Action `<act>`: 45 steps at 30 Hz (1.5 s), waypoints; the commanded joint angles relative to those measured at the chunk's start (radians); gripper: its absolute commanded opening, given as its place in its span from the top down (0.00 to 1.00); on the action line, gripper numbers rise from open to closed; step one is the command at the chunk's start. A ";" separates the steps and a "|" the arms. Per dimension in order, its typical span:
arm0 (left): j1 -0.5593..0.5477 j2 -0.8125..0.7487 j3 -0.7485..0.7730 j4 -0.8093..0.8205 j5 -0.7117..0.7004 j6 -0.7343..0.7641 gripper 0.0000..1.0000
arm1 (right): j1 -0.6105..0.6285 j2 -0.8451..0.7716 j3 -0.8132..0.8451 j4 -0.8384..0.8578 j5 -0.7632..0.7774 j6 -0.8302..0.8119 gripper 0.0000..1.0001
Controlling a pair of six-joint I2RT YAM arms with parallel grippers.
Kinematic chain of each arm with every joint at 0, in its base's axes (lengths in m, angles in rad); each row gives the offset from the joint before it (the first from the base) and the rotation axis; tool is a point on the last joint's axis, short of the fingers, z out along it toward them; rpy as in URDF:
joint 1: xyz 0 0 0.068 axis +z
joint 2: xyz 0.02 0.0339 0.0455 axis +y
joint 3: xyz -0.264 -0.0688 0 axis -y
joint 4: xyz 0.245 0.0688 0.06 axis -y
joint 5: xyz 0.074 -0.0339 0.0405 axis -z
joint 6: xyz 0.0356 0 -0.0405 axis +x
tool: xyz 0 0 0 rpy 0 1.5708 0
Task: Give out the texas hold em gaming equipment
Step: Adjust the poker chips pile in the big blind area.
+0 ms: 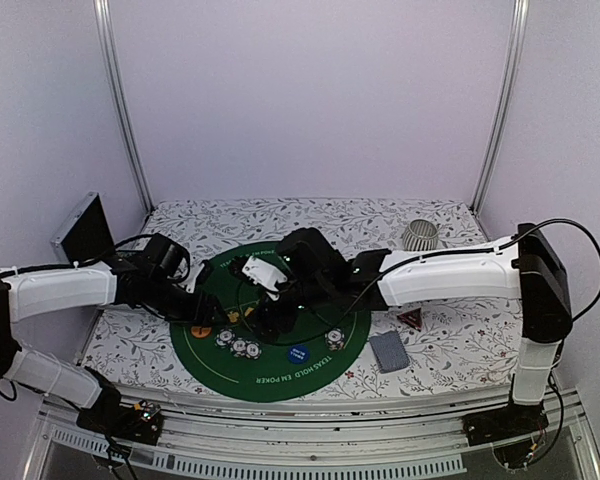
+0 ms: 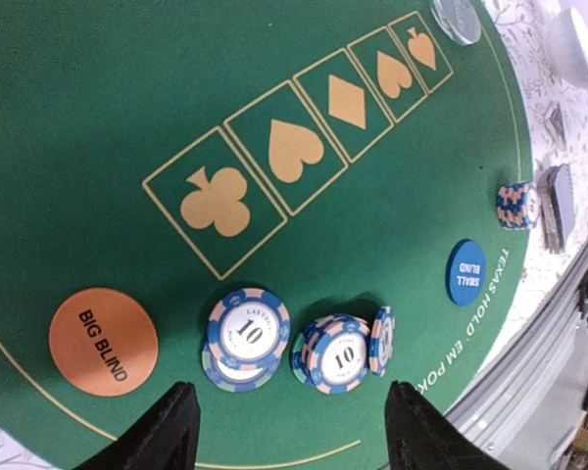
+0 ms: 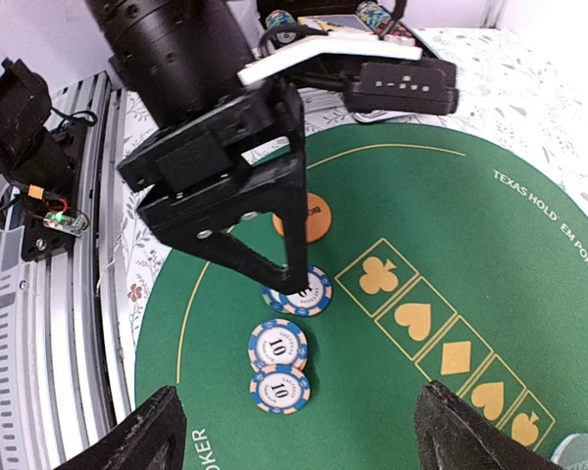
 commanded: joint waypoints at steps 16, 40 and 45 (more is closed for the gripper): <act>-0.498 0.382 0.371 -0.284 -0.509 0.480 0.27 | -0.203 -0.467 -0.430 0.069 0.082 0.238 0.18; -0.536 0.566 0.495 -0.404 -0.545 0.608 0.47 | -0.219 -0.582 -0.540 0.069 0.092 0.230 0.17; -0.539 0.577 0.492 -0.392 -0.514 0.604 0.58 | -0.220 -0.595 -0.541 0.063 0.090 0.232 0.17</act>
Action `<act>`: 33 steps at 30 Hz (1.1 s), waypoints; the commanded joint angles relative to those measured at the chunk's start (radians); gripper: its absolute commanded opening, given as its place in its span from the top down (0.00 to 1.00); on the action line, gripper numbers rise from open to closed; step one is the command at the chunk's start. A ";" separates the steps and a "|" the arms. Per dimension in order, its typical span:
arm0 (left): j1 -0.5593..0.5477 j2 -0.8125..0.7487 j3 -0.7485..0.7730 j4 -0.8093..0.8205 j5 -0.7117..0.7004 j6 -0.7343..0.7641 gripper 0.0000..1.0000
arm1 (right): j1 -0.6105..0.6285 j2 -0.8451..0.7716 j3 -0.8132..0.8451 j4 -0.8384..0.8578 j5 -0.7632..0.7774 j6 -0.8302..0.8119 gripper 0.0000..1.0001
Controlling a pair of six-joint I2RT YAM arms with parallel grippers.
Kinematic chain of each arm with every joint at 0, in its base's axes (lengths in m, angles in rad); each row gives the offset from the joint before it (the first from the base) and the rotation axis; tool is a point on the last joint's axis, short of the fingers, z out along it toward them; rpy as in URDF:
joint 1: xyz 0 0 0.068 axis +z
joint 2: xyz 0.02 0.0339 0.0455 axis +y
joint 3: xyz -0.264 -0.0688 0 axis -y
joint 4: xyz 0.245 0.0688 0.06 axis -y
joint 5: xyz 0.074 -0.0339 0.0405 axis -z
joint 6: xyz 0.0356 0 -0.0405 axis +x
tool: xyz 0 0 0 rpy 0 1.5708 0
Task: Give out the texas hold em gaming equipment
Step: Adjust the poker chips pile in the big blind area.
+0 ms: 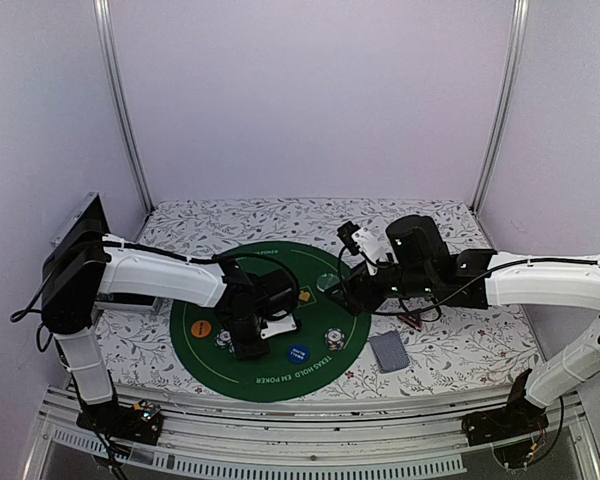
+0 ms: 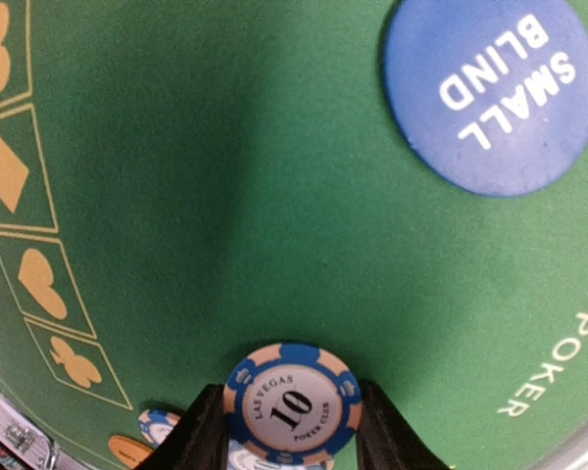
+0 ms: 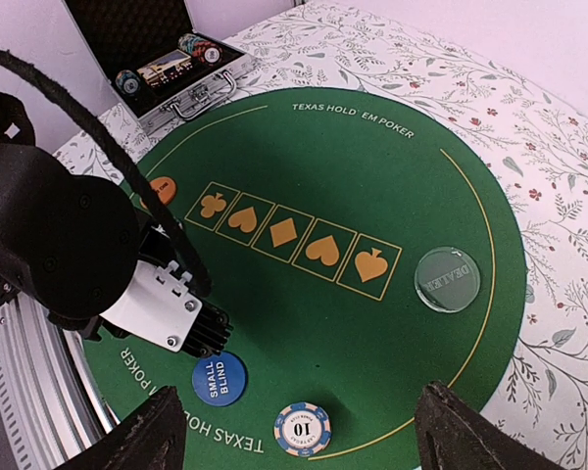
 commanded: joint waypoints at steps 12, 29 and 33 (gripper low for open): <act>-0.001 -0.059 -0.001 0.045 0.065 -0.021 0.75 | -0.002 -0.068 -0.023 -0.002 0.017 0.009 0.17; 0.201 -0.358 -0.177 0.041 0.212 -0.417 0.75 | -0.004 -0.039 -0.025 0.000 0.015 -0.006 0.17; 0.201 -0.344 -0.193 0.079 0.232 -0.428 0.73 | -0.004 -0.034 -0.024 -0.002 0.011 -0.008 0.16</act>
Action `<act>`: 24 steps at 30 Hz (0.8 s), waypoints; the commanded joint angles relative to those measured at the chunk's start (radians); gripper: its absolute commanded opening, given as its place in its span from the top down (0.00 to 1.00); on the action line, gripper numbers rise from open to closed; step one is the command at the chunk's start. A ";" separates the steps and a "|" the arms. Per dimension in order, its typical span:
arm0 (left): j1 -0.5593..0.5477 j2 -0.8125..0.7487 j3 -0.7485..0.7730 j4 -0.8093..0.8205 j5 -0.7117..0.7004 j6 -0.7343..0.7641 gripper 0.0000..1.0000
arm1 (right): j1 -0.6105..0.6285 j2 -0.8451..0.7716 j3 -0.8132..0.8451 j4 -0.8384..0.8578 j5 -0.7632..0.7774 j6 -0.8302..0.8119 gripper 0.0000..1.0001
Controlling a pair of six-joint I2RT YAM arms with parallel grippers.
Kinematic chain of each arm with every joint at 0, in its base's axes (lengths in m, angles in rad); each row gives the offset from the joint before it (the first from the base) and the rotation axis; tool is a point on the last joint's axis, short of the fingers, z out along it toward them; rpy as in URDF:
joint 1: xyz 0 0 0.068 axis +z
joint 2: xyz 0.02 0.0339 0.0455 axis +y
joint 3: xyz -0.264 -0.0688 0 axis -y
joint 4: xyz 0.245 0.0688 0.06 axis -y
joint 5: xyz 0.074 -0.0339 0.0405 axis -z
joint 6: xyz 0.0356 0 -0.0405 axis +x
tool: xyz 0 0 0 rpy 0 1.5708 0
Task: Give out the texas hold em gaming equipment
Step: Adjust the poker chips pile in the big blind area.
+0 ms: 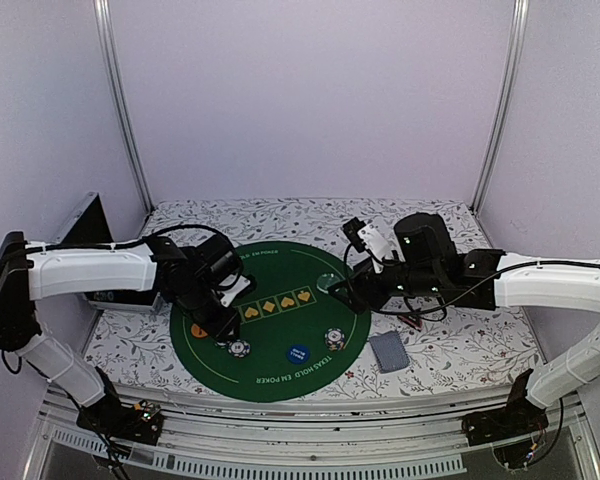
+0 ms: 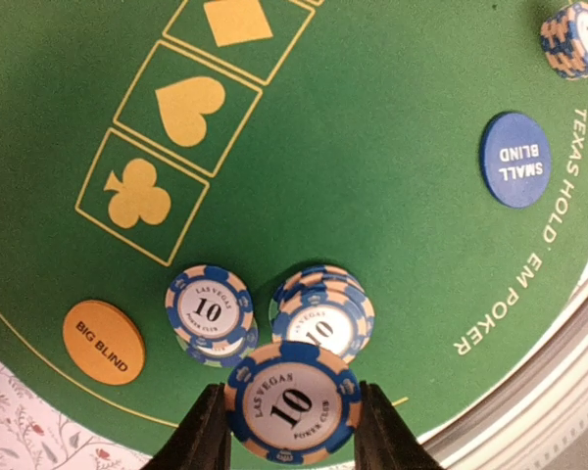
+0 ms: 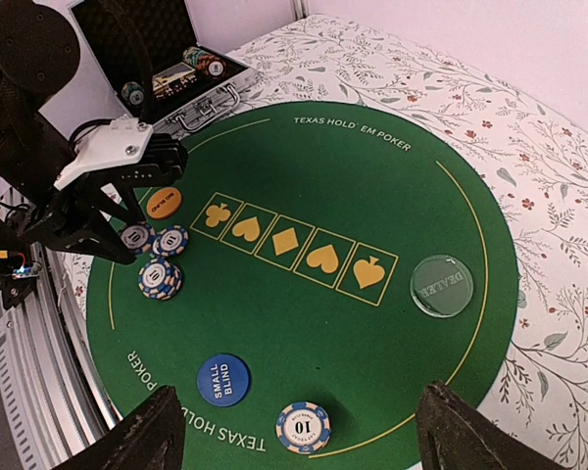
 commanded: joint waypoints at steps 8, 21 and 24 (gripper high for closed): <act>-0.001 0.087 -0.031 0.079 0.053 -0.045 0.73 | -0.004 -0.016 -0.028 -0.002 0.021 -0.003 0.16; -0.002 0.135 -0.032 0.093 0.070 -0.014 0.58 | -0.006 -0.035 -0.035 -0.007 0.029 0.001 0.16; -0.003 0.145 -0.028 0.090 0.081 -0.005 0.55 | -0.007 -0.036 -0.035 -0.008 0.030 -0.001 0.16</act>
